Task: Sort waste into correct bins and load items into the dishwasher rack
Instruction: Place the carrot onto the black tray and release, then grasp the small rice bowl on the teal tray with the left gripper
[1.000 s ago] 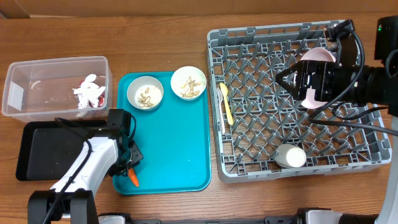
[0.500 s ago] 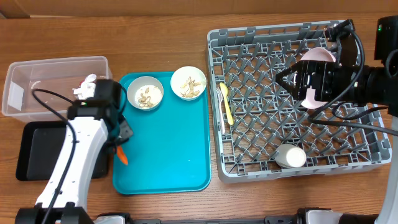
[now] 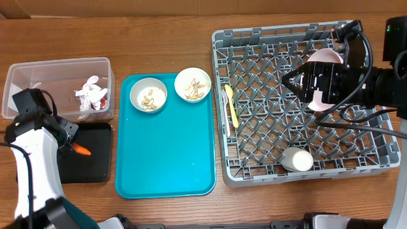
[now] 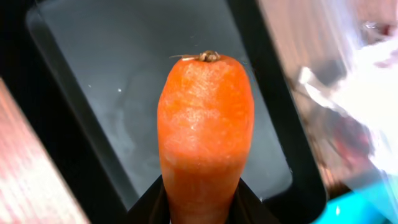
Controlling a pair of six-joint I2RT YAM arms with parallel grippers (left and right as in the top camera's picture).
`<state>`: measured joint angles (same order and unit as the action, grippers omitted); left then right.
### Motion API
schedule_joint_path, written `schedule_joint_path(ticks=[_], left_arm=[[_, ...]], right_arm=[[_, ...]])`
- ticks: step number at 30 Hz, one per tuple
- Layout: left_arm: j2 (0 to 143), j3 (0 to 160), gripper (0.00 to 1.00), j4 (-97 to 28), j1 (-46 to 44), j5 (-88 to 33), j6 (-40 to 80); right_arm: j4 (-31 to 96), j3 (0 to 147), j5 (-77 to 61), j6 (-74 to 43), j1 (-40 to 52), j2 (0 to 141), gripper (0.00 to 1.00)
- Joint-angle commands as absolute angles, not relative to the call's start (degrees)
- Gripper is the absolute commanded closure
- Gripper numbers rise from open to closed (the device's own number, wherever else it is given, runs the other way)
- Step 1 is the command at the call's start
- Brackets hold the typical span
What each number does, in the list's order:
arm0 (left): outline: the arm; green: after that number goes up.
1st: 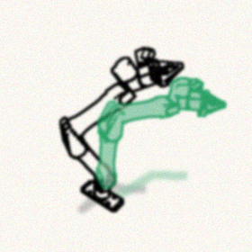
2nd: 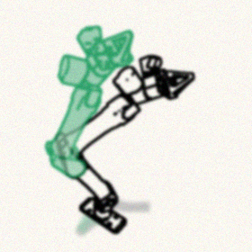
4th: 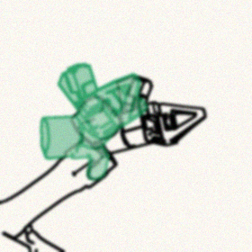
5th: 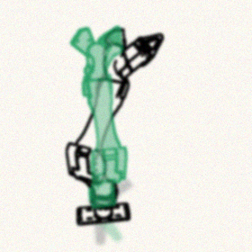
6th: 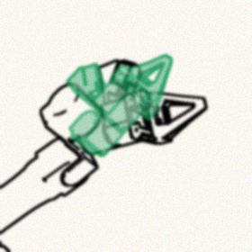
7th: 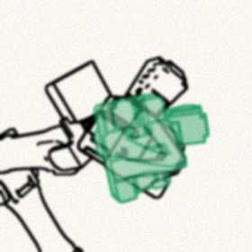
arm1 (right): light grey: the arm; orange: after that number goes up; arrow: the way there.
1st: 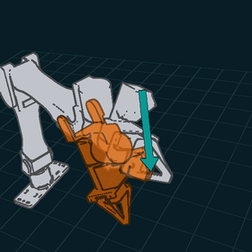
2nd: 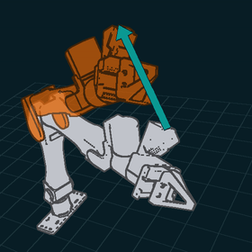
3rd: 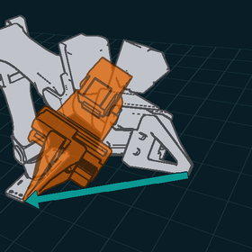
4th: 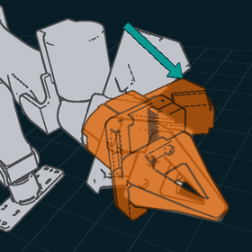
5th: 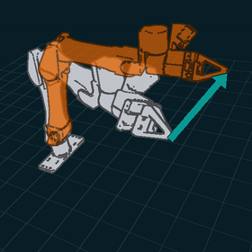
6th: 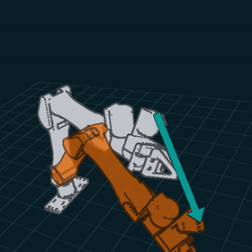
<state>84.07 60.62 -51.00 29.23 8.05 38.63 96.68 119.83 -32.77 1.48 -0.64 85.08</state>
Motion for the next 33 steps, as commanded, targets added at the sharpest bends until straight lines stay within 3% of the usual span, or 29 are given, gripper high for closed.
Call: schedule_joint_path(ticks=[1,7,9,10,13,18,22,26,33], left_arm=[[88.6,57.6,0.94,-47.5,29.6,4.8,46.7],[92.4,57.2,0.96,-42.3,29.6,-2.3,47.8],[92.1,57.4,0.77,-41.9,29.6,-4.8,47.8],[91.9,57.6,0.58,-42.0,29.6,-5.6,47.8],[89.3,59.2,0.47,-45.5,29.6,-7.0,46.1],[82.3,62.1,0.42,-53.1,29.6,-5.6,43.2],[75.0,64.6,0.42,-54.8,28.0,-12.6,33.2],[70.1,64.8,0.32,-48.9,20.6,-19.2,16.0],[75.5,64.8,0.23,-40.5,-1.4,-13.2,-0.1]], right_arm=[[96.7,120.0,-32.8,1.4,-0.3,84.6,0.0],[97.0,120.0,-32.8,1.4,-0.3,84.6,0.0],[97.0,120.0,-32.8,1.4,-0.3,84.6,0.0],[97.0,120.0,-32.9,1.4,-0.3,84.6,0.0],[97.0,120.0,-32.8,1.4,-0.3,84.6,0.0],[97.0,120.0,-32.8,1.5,-0.3,84.6,0.0],[97.0,120.0,-32.8,1.4,-0.3,84.6,0.0],[97.0,120.0,-32.8,1.4,-0.3,84.6,0.0],[97.0,120.0,-32.8,1.4,-0.3,84.6,0.0]])
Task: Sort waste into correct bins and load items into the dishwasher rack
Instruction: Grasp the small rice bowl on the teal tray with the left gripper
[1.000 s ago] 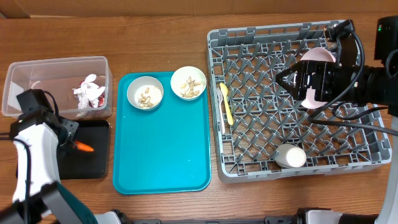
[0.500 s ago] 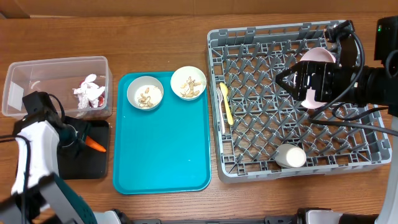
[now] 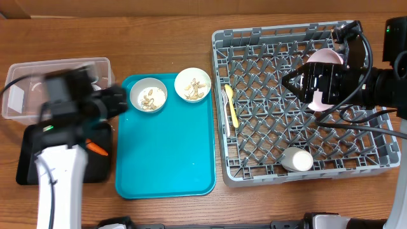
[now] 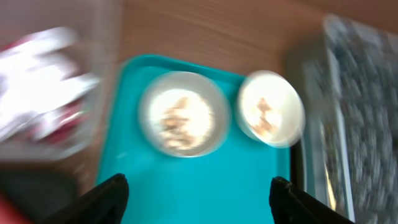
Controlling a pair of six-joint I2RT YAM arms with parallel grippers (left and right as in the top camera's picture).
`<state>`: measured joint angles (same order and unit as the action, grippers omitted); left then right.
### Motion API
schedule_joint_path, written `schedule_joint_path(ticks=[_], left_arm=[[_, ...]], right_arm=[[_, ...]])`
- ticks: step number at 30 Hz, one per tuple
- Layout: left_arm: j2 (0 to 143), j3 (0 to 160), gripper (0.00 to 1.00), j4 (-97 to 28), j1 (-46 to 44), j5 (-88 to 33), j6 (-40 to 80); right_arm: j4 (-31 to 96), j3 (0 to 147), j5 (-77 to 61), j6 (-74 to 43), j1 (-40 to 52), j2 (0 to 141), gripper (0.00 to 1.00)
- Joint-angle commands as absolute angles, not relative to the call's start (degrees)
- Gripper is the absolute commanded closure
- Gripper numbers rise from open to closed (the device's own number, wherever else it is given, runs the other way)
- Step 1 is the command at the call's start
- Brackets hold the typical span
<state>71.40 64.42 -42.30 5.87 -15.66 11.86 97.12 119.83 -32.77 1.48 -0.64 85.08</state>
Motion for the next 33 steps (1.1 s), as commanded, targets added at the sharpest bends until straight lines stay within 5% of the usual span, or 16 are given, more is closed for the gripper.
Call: schedule_joint_path(ticks=[1,7,15,23,33], left_arm=[[77.5,64.8,0.21,-39.2,-4.2,-11.0,-1.3],[91.3,65.4,0.22,-31.1,-13.3,-2.5,-2.4],[106.3,80.0,0.27,-39.2,-13.1,-2.8,-1.3],[110.8,82.6,0.28,-40.2,-13.1,-1.0,-1.3],[116.5,82.6,0.42,-40.3,-13.1,-1.0,-0.9]], right_arm=[[97.0,120.0,-32.8,1.4,-0.3,84.6,0.0],[97.0,120.0,-32.8,1.4,-0.3,84.6,0.0],[97.0,120.0,-32.8,1.5,-0.3,84.6,0.0],[97.0,120.0,-32.8,1.5,-0.3,84.6,0.0],[94.2,120.0,-23.5,1.5,-0.4,85.0,0.0]])
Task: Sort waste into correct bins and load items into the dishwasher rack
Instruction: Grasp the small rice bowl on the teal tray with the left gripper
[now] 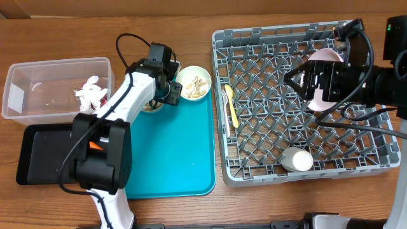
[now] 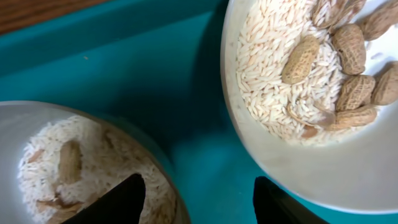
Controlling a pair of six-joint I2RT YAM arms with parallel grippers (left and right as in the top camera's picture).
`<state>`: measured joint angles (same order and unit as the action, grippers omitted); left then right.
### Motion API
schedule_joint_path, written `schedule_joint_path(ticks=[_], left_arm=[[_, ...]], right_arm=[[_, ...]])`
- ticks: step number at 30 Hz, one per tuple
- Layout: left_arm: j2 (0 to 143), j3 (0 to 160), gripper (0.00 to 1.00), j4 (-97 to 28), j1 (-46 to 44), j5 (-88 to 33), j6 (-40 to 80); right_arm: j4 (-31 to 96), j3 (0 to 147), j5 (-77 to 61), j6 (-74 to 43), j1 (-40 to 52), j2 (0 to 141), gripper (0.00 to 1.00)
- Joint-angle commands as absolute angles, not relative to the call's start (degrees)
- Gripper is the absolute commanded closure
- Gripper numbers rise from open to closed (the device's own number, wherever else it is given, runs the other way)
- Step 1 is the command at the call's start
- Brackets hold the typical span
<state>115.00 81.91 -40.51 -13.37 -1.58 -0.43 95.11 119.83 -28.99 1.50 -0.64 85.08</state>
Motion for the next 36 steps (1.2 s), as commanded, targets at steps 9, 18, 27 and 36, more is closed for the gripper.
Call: schedule_joint_path(ticks=[9,18,27,36], left_arm=[[116.8,82.6,0.53,-40.6,-13.1,1.7,-0.8],[116.8,82.5,0.63,-40.6,-13.0,4.5,-0.7],[116.9,82.5,0.88,-40.0,-12.9,4.5,0.4],[116.8,82.3,0.96,-42.0,-12.1,1.0,3.9]], right_arm=[[94.2,120.0,-22.9,1.5,-0.4,85.0,0.0],[94.2,120.0,-22.9,1.5,-0.4,85.0,0.0],[94.2,120.0,-22.9,1.5,-0.4,85.0,0.0],[94.2,120.0,-22.9,1.5,-0.4,85.0,0.0]])
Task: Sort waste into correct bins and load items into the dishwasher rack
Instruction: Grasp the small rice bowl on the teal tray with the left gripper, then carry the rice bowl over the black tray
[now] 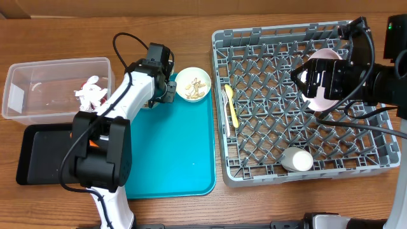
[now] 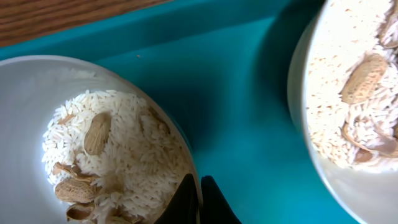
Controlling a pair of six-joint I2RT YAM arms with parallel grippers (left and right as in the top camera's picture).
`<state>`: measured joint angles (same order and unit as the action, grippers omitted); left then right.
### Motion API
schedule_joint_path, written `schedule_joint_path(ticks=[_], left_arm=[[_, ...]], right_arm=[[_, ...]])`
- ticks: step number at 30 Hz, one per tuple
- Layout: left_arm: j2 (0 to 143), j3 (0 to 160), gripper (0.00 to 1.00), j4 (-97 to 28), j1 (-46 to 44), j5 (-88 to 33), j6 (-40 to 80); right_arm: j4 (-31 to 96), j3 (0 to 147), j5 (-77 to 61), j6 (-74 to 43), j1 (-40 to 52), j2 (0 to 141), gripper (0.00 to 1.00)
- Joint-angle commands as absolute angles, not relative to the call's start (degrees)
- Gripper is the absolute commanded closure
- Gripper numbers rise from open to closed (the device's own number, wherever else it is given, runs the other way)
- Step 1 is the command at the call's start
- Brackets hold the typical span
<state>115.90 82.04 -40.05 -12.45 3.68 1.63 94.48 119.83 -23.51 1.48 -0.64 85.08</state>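
Observation:
Two white bowls of rice and peanuts stand at the far end of the teal tray (image 1: 168,152). My left gripper (image 2: 199,186) is shut on the right rim of the left bowl (image 2: 37,81), one finger inside and one outside. In the overhead view the left gripper (image 1: 162,94) covers that bowl. The right bowl (image 2: 297,93) stands free beside it (image 1: 180,77). Over the grey dishwasher rack (image 1: 273,127) my right gripper (image 1: 300,77) is shut on a pink bowl (image 1: 324,57).
A yellow utensil (image 1: 232,107) and a white cup (image 1: 297,159) lie in the rack. The clear bin (image 1: 38,76) at the far left holds wrappers (image 1: 89,94). The black bin (image 1: 38,159) below it holds a piece of carrot (image 1: 94,145), partly hidden by my left arm.
My left gripper was open, low between the two bowls. Now it is shut on the left bowl's right rim. The right gripper with the pink bowl has shifted slightly right.
My left gripper held a carrot over the black bin. Then the carrot lay in the bin and the gripper was open above the tray's bowls. It then hung open close between the bowls, and now grips the left bowl's rim. The right gripper kept the pink bowl over the rack.

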Motion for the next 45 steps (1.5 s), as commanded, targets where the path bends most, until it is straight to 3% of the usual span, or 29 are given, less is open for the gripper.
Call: schedule_joint_path(ticks=[1,8,13,21,27,32,36,39,45], left_arm=[[116.5,82.5,0.96,-43.4,-12.1,1.0,4.3],[106.6,85.8,0.96,-55.8,-12.2,-0.2,9.1],[94.9,86.2,0.96,-61.5,-12.1,-9.1,9.8],[79.7,86.2,0.96,-69.5,-8.0,-9.3,18.8],[75.0,86.1,0.96,-73.8,7.0,-13.6,17.4],[75.0,82.1,0.96,-73.7,23.0,-29.2,10.5],[75.0,73.9,0.96,-68.7,37.3,-45.5,4.6],[75.0,66.5,0.96,-61.7,46.0,-50.5,3.4],[75.0,52.7,0.96,-47.6,56.9,-62.7,0.0]], right_arm=[[94.2,120.0,-22.9,1.5,-0.4,85.0,0.0],[94.2,120.0,-22.9,1.5,-0.4,85.0,0.0],[94.2,120.0,-22.9,1.5,-0.4,85.0,0.0],[94.2,120.0,-22.9,1.5,-0.4,85.0,0.0],[94.2,120.0,-22.9,1.5,-0.4,85.0,0.0],[94.2,120.0,-22.9,1.5,-0.4,85.0,0.0],[94.2,120.0,-22.9,1.5,-0.4,85.0,0.0],[94.2,120.0,-22.9,1.5,-0.4,85.0,0.0],[94.2,120.0,-22.9,1.5,-0.4,85.0,0.0]])
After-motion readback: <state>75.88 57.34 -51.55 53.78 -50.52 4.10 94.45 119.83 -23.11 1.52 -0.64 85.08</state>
